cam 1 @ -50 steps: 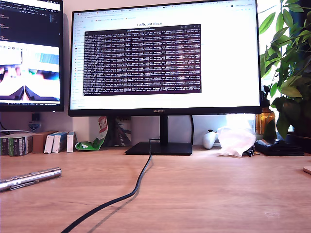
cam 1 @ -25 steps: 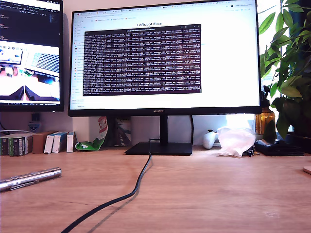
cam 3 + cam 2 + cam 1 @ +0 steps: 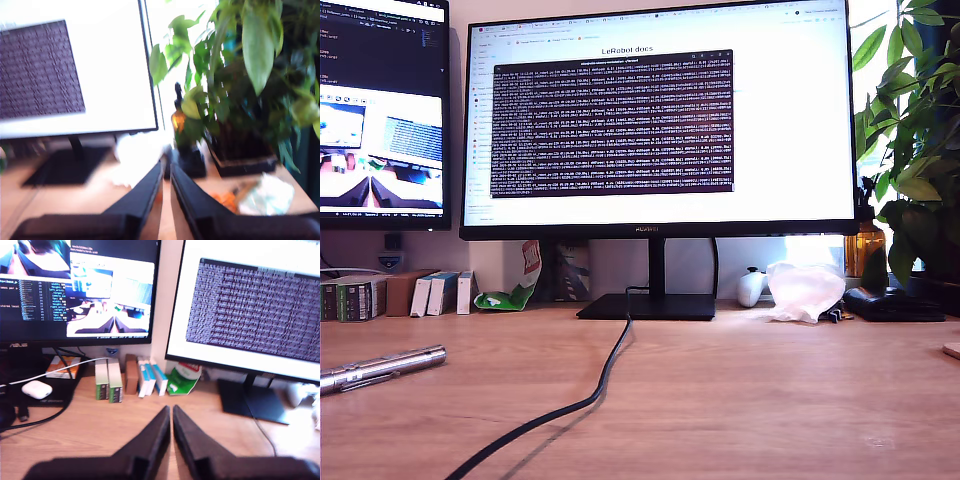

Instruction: Pick the metallic laser pointer with your right arm, pass it to your left arm, then place it down to the left side of the table

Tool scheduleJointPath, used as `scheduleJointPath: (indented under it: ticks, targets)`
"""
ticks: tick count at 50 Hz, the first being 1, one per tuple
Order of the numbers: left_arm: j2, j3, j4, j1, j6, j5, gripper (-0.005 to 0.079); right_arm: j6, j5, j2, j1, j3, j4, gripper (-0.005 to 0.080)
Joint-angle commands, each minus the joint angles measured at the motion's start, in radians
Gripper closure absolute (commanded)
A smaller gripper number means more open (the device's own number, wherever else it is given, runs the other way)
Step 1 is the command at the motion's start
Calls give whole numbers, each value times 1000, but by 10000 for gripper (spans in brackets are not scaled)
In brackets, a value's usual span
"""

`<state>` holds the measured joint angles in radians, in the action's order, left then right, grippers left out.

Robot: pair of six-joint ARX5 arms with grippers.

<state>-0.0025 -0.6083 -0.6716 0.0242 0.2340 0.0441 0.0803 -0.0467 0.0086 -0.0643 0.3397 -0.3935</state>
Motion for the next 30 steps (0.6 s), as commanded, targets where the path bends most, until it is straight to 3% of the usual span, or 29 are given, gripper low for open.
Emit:
scheduleJointPath:
  ticks: [1, 10, 30]
  targets:
    - [-7, 32, 26, -1, 29, 0, 755, -2, -18, -6, -1, -35, 25, 699]
    - [-7, 103, 117, -1, 53, -11, 755, -27, -57, -6, -1, -44, 42, 699]
    - [-8, 359, 345, 5, -108, -19, 755, -105, -58, -6, -1, -48, 90, 699]
